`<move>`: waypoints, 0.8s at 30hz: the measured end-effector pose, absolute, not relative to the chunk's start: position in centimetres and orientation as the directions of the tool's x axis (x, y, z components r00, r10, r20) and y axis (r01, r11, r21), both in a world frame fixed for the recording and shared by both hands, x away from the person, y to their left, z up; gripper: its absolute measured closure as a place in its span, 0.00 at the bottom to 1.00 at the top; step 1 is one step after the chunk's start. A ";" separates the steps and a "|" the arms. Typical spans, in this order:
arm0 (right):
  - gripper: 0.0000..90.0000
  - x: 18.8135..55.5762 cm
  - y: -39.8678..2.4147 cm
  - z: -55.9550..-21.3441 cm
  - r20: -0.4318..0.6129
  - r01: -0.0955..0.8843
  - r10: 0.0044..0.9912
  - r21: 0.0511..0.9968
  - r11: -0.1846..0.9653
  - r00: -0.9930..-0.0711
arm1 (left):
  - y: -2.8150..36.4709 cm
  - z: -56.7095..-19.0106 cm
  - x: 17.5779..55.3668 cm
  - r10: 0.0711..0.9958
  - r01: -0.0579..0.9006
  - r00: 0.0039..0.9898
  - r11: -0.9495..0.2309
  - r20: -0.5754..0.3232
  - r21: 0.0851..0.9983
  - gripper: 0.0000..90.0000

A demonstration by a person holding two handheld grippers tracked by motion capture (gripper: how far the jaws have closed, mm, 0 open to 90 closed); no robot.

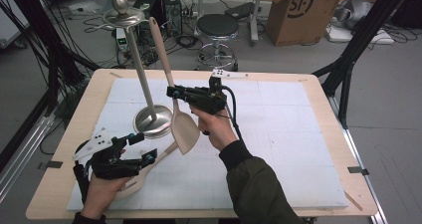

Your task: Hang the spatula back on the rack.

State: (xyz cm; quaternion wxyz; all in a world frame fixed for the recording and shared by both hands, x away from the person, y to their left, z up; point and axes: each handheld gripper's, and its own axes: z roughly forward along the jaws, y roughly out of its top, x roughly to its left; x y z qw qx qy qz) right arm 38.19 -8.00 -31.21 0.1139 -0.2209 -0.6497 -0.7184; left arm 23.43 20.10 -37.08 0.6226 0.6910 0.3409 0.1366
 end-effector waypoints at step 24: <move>0.64 38.5 -7.4 -31.9 0.447 0.437 0.257 0.894 -0.100 -0.856 | 20.1 -37.2 23.5 0.644 0.301 0.728 0.005 -0.234 0.954 0.26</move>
